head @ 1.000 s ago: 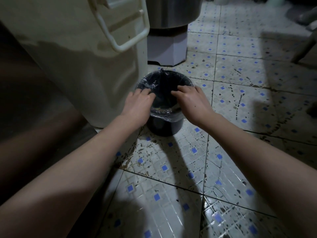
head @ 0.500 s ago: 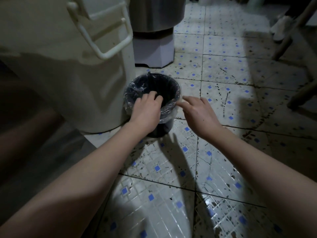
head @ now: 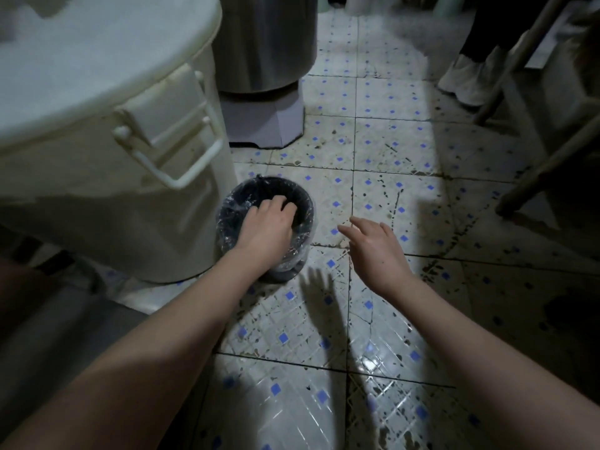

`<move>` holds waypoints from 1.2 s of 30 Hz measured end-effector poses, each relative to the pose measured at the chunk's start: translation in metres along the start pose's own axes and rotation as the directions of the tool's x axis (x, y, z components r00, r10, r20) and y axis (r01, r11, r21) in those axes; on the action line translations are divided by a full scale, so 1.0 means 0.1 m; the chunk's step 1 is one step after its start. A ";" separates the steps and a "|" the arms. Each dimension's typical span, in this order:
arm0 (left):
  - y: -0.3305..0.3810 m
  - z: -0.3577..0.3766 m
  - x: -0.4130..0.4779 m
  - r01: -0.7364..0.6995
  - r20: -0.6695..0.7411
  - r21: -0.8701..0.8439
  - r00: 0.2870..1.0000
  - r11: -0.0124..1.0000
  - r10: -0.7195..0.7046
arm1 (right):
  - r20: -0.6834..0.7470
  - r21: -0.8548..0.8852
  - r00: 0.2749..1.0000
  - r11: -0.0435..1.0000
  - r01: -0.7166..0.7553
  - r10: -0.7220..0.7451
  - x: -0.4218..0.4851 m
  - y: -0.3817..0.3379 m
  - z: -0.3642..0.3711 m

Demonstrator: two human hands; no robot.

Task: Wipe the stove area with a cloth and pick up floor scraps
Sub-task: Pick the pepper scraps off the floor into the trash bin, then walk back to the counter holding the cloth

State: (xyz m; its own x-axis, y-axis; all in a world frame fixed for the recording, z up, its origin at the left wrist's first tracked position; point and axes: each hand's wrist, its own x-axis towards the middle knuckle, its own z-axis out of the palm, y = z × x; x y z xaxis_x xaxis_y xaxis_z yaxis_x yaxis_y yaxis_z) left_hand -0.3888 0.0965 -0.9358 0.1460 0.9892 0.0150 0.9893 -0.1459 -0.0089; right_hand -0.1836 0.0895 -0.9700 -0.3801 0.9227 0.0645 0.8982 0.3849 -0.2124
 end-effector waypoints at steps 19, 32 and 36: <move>-0.12 -4.40 -0.16 0.132 0.078 -0.083 0.989 0.988 -0.126 | 0.114 0.115 0.989 0.988 -0.108 0.094 -0.04 -1.19 -4.16; -0.44 -6.83 -0.63 0.211 -0.010 -0.231 0.976 0.950 -0.219 | 0.042 0.109 0.999 0.994 -0.015 0.011 -0.08 -2.21 -6.57; -0.70 -7.21 -0.91 0.268 -0.025 -0.193 0.960 0.944 -0.278 | -0.029 0.095 0.998 0.994 0.054 -0.051 0.01 -2.51 -6.97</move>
State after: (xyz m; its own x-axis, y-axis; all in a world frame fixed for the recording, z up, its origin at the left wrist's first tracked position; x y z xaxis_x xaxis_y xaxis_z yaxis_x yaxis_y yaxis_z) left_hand -0.4665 0.0053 -0.2155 -0.1347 0.9900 0.0415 0.9741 0.1246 0.1888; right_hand -0.2560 0.0094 -0.2372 -0.4188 0.9022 0.1037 0.8516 0.4298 -0.3002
